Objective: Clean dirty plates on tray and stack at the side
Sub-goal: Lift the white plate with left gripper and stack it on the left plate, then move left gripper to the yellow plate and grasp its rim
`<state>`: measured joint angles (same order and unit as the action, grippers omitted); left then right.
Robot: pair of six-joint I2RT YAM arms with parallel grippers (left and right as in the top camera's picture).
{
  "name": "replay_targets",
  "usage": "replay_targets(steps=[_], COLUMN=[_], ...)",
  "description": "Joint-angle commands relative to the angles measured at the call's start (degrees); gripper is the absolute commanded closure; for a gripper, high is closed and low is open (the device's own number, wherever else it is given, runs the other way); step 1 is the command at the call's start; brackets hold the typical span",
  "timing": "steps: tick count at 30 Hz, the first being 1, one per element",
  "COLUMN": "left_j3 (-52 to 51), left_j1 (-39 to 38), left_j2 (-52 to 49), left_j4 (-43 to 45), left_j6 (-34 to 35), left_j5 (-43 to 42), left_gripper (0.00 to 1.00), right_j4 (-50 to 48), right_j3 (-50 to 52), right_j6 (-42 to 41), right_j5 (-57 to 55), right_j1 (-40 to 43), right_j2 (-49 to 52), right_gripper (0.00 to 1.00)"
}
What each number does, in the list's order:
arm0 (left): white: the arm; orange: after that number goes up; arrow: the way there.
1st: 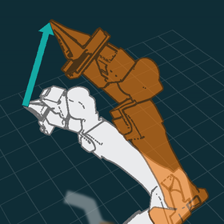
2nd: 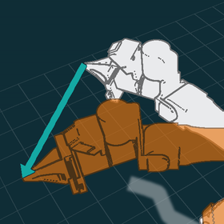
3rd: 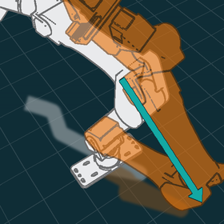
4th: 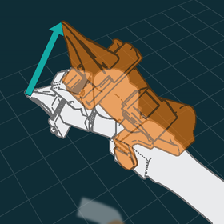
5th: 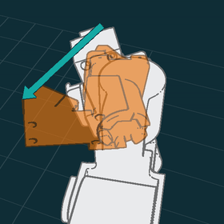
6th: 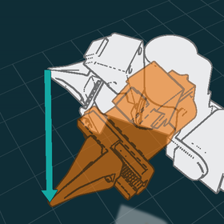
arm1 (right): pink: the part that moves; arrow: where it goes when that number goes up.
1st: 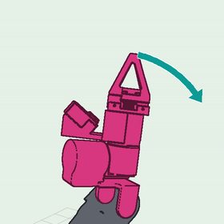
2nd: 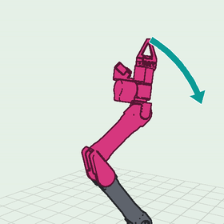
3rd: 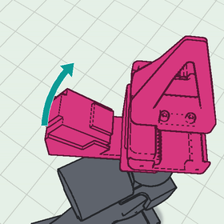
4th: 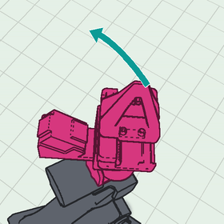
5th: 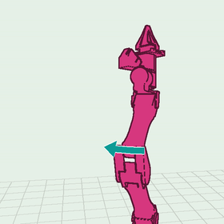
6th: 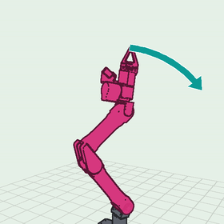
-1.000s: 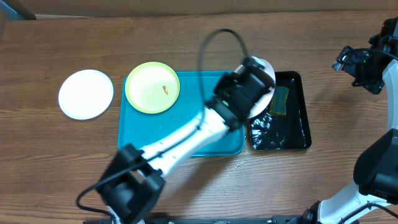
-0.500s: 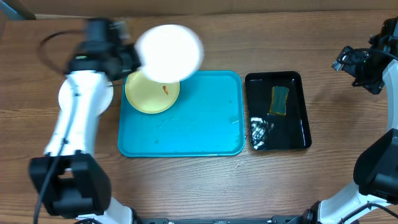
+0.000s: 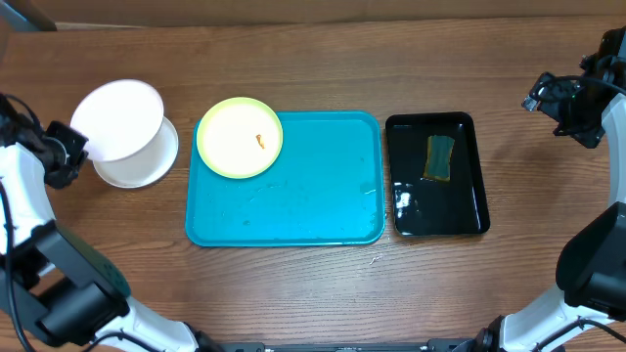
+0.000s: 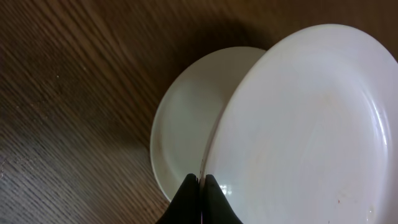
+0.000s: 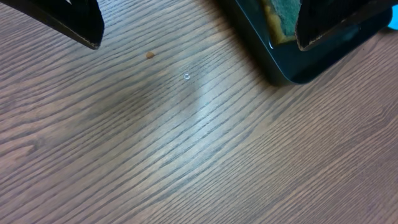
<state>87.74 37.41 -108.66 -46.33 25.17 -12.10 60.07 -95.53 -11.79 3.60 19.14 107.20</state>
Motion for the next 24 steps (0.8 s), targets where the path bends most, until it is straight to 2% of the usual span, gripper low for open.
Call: replay_targets(steps=[1, 8, 9, 10, 13, 14, 17, 21, 24], left_j3=[-0.3, -0.3, -0.3, -0.1, 1.0, 1.5, 2.8, 3.3, 3.3], left_j1=[-0.4, -0.8, -0.8, -0.8, -0.9, -1.1, -1.6, -3.7, -7.3], left_j2=[-3.9, -7.5, -7.5, -7.5, -7.5, -7.4, -6.8, -4.0, -1.7], left_j4=[0.3, 2.7, 3.3, 3.6, 3.1, 2.8, 0.7, -2.9, -7.1], left_j6=[0.3, 0.1, 0.1, -0.4, -2.6, -3.3, -3.4, -3.3, -3.4], left_j5=[0.3, 2.3, 2.4, 2.1, -0.1, -1.5, -5.8, -9.9, -10.0], left_gripper=[0.96, 0.95, 0.89, 0.79, 0.41, 0.38, 0.36, 0.43, 0.44], right_j4=[-0.2, -0.2, -0.2, -0.2, -0.2, -0.2, -0.2, -0.2, -0.2], right_j3=[-0.9, -0.9, -0.9, -0.9, -0.9, -0.9, -0.9, -0.9, -0.9], right_j6=[-0.2, -0.2, -0.2, -0.2, -0.2, -0.2, -0.2, -0.2, -0.2], right_j5=[-0.6, -0.6, -0.6, -0.6, -0.6, -0.6, -0.6, -0.6, -0.6], right_j1=[-0.1, -0.1, -0.1, -0.1, -0.1, -0.1, -0.1, -0.1, -0.1], right_j2=[-1.1, -1.1, -1.1, -1.1, -1.1, -1.1, -1.1, -1.1, -1.1], right_gripper=[0.0, 0.0, 0.0, 0.0, 0.0, 0.0, 0.0, 0.0, 0.0])
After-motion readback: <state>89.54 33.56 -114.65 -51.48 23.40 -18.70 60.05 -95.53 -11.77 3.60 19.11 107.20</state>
